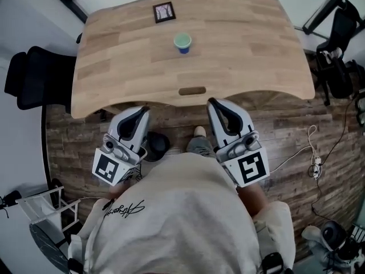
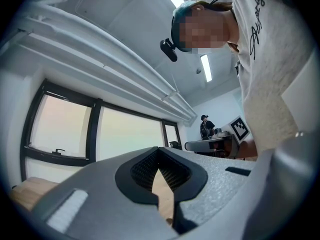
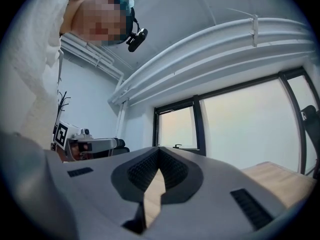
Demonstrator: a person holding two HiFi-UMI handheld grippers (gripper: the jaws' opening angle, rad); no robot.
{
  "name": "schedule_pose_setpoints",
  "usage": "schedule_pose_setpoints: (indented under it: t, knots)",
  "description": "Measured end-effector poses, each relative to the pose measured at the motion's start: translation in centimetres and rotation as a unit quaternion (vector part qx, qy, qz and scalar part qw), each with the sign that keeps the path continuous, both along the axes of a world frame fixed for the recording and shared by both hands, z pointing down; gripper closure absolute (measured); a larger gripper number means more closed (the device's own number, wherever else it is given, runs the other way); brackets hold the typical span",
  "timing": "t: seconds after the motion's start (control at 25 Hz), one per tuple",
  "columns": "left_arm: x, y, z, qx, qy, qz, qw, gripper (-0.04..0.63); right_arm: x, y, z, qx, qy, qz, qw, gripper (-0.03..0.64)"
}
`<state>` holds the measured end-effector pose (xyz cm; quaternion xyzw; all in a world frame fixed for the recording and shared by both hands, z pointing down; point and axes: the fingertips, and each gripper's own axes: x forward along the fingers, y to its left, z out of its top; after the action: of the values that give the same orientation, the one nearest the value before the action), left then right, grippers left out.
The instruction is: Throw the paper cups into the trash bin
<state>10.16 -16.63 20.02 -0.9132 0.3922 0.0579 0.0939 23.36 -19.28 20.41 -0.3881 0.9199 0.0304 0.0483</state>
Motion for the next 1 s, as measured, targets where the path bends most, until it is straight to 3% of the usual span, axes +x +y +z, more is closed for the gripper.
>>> schedule_pose_setpoints:
  t: [0.52, 0.76, 1.0]
  knots:
    - [0.9, -9.5, 0.0, -0.003, 0.004, -0.039, 0.9992, 0.592, 1.0, -10.7, -0.2, 0.012, -0.004, -0.037, 0.999, 0.609]
    - [0.2, -12.9, 0.2, 0.001, 0.008, -0.067, 0.9977, 0.592, 0.6, -14.0, 0.9, -0.011, 0.004, -0.067, 0.998, 0.609]
    - [-0.3, -14.4, 0.5, -0.003, 0.01, -0.072, 0.9974, 0.592, -0.3, -15.8, 1.1, 0.007, -0.004, -0.068, 0.998, 0.609]
